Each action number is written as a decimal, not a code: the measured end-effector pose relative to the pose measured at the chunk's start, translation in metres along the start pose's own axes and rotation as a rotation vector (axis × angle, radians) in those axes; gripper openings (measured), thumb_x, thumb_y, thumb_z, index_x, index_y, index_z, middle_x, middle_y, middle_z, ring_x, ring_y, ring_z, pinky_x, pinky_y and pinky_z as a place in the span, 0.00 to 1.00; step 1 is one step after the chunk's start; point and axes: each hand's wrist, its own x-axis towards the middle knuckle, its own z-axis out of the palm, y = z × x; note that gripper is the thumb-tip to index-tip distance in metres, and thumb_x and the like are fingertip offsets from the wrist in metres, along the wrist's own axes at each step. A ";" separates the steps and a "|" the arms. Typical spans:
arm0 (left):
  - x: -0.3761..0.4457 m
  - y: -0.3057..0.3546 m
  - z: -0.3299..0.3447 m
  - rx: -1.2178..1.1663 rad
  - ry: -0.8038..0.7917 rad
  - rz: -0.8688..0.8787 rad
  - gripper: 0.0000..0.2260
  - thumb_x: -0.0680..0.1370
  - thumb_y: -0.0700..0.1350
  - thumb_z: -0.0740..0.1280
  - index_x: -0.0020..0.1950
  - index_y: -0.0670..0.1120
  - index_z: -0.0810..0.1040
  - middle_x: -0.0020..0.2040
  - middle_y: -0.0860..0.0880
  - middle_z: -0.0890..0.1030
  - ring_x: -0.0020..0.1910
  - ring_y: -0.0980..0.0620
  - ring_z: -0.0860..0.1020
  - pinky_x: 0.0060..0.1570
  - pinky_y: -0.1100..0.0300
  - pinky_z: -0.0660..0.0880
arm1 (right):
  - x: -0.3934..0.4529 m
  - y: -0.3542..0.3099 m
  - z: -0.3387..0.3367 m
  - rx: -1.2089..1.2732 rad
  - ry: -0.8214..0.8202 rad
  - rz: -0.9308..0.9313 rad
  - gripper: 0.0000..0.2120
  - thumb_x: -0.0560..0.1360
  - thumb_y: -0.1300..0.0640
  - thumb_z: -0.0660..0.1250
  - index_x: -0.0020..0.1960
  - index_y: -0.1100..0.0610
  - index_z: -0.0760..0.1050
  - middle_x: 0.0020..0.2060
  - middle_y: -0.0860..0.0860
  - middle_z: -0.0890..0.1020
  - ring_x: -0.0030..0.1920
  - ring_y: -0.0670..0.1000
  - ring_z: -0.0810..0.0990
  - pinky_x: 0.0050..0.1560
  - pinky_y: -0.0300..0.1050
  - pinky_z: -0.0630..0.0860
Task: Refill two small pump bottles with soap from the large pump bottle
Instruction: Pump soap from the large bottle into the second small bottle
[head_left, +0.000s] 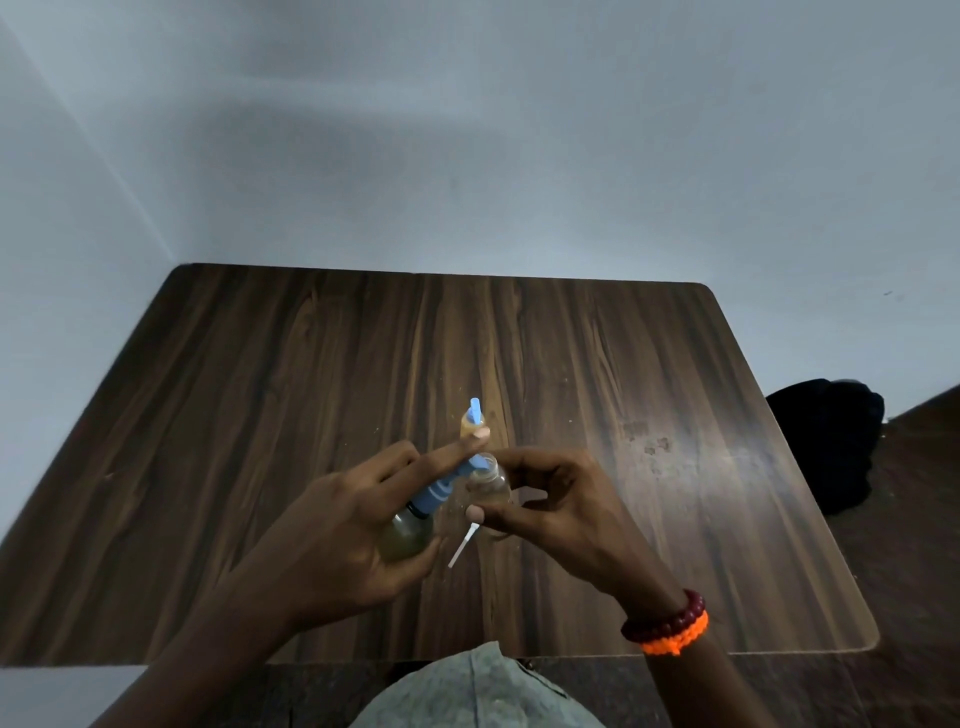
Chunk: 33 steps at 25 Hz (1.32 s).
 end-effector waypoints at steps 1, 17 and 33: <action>-0.001 0.000 0.000 0.005 -0.004 0.007 0.40 0.75 0.60 0.67 0.81 0.71 0.47 0.54 0.56 0.78 0.41 0.56 0.81 0.39 0.58 0.83 | -0.001 -0.001 -0.001 0.006 -0.005 0.001 0.16 0.74 0.58 0.78 0.61 0.59 0.84 0.53 0.51 0.88 0.53 0.51 0.87 0.52 0.57 0.86; 0.000 0.006 -0.011 -0.075 -0.059 -0.011 0.29 0.74 0.63 0.68 0.72 0.71 0.60 0.59 0.56 0.80 0.50 0.56 0.83 0.48 0.55 0.84 | -0.004 -0.002 0.003 0.010 -0.039 -0.024 0.16 0.74 0.57 0.78 0.60 0.59 0.84 0.52 0.52 0.88 0.51 0.51 0.88 0.49 0.52 0.87; 0.001 0.014 -0.016 -0.067 -0.012 0.000 0.32 0.74 0.62 0.68 0.76 0.70 0.59 0.62 0.56 0.81 0.51 0.56 0.84 0.48 0.56 0.84 | -0.007 -0.006 0.003 0.147 -0.017 -0.009 0.14 0.74 0.60 0.78 0.60 0.58 0.84 0.53 0.53 0.89 0.54 0.54 0.88 0.53 0.55 0.87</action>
